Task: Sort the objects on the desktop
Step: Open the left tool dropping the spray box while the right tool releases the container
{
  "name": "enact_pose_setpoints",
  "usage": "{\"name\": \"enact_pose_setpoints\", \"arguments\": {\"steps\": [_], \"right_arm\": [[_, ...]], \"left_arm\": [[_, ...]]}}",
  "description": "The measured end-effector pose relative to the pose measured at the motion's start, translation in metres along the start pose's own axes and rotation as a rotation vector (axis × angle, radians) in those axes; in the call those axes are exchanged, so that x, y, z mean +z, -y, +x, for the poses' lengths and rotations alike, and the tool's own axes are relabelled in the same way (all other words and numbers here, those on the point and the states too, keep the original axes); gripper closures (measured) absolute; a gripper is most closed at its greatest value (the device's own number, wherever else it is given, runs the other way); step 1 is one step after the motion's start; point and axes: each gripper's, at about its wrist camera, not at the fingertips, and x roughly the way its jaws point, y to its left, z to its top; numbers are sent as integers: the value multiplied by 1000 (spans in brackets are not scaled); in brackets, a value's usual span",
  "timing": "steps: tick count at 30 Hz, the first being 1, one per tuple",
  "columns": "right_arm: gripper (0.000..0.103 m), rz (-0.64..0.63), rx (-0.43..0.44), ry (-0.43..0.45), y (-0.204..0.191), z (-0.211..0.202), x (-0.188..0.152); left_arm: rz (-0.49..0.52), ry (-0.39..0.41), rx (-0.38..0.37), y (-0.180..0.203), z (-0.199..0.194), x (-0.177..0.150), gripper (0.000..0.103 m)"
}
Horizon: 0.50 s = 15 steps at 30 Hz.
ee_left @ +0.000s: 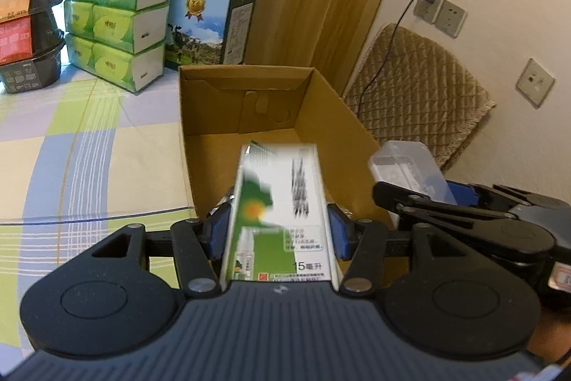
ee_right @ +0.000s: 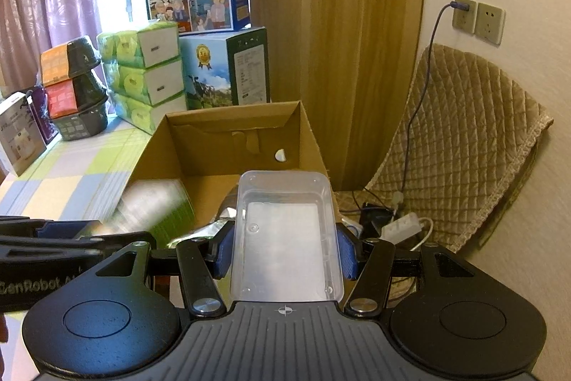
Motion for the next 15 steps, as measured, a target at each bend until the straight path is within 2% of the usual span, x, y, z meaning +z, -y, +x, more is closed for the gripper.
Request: {"name": "enact_pose_setpoints", "arguments": {"steps": [11,15], "right_arm": [[49,12,14,-6,0,-1,-4],[49,25,38,1,-4,-1,-1]], "left_arm": [[-71,35,26,-21,-21,-4,48],[-76,47,33,-24,-28,-6,40]]}}
